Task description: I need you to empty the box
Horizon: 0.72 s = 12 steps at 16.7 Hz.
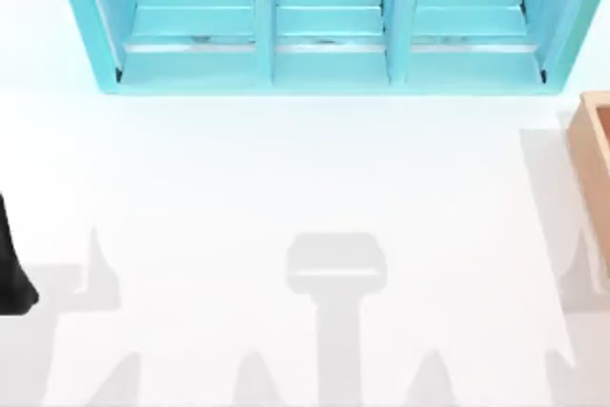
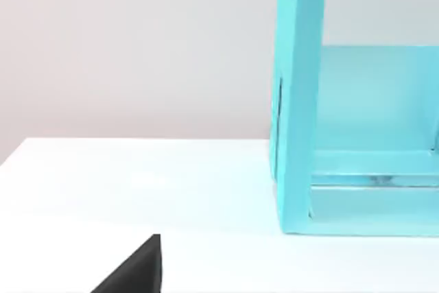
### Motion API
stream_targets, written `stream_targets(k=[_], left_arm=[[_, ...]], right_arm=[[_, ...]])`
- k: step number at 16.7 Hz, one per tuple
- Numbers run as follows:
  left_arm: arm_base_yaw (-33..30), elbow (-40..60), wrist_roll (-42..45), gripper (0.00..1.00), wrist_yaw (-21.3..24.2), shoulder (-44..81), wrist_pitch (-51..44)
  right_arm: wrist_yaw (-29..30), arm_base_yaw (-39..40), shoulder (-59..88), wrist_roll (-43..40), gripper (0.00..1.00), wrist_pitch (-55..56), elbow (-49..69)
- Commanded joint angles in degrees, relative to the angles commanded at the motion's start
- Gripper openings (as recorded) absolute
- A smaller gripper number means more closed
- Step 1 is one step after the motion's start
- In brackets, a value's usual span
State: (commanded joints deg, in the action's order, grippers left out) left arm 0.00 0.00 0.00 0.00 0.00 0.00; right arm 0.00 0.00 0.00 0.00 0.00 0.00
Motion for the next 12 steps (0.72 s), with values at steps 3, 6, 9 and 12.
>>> stream_targets(k=[3, 6, 9, 12], left_arm=[[0.0, 0.0, 0.0, 1.00, 0.0, 0.0, 0.0], [0.0, 0.0, 0.0, 1.00, 0.0, 0.0, 0.0], [0.0, 0.0, 0.0, 1.00, 0.0, 0.0, 0.0], [0.0, 0.0, 0.0, 1.00, 0.0, 0.0, 0.0]], right_arm=[[0.0, -0.2, 0.7, -0.2, 1.00, -0.7, 0.7], [0.0, -1.6, 6.2, -2.0, 1.00, -5.9, 5.7], [0.0, -4.0, 17.1, -4.8, 1.00, -14.9, 14.4], [-0.2, -7.0, 32.0, -8.2, 1.00, -26.2, 25.2]])
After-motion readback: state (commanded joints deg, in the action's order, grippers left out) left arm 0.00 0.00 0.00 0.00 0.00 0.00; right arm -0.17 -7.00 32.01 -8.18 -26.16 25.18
